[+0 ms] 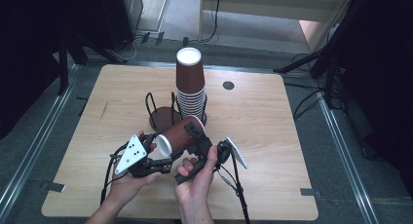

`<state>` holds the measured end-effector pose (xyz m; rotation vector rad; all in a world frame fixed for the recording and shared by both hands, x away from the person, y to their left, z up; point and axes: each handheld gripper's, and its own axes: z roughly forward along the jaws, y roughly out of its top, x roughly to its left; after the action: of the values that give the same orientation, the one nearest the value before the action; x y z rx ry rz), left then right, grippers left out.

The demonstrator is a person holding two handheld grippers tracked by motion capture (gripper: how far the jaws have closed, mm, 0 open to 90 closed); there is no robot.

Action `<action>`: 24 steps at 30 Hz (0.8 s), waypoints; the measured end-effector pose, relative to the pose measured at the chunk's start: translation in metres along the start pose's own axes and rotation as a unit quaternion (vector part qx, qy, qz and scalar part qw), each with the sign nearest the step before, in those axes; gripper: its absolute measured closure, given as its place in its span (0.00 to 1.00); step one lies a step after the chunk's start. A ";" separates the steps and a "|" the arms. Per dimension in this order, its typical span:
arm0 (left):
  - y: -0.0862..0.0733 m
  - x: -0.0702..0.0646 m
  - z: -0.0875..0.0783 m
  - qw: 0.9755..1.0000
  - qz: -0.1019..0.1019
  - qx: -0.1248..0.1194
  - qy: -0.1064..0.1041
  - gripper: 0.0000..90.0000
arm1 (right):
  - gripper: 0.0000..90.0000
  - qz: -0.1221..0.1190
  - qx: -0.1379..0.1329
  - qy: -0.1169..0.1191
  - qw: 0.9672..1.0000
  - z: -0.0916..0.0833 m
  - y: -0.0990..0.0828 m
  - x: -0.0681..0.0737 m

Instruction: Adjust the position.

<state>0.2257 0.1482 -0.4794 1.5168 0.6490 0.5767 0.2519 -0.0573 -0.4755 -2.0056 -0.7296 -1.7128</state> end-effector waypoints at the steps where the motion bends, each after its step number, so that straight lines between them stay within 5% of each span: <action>1: 0.000 0.000 0.000 1.000 0.000 0.000 -0.001 0.27 | 0.00 -0.001 0.000 0.002 1.000 0.001 0.000 -0.001; 6: 0.001 -0.001 0.000 1.000 0.004 -0.001 0.000 0.27 | 0.00 0.013 0.001 0.012 1.000 0.002 0.001 -0.002; 16: -0.001 -0.005 0.002 1.000 0.015 0.005 -0.009 0.27 | 0.00 0.051 0.005 -0.010 0.999 0.004 0.001 -0.001; 24: -0.001 -0.004 0.002 1.000 0.010 0.005 -0.020 0.27 | 0.00 0.056 0.018 -0.009 0.998 0.005 0.006 -0.003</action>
<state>0.2237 0.1439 -0.4807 1.5411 0.6070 0.5571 0.2594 -0.0588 -0.4789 -2.0009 -0.6378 -1.6084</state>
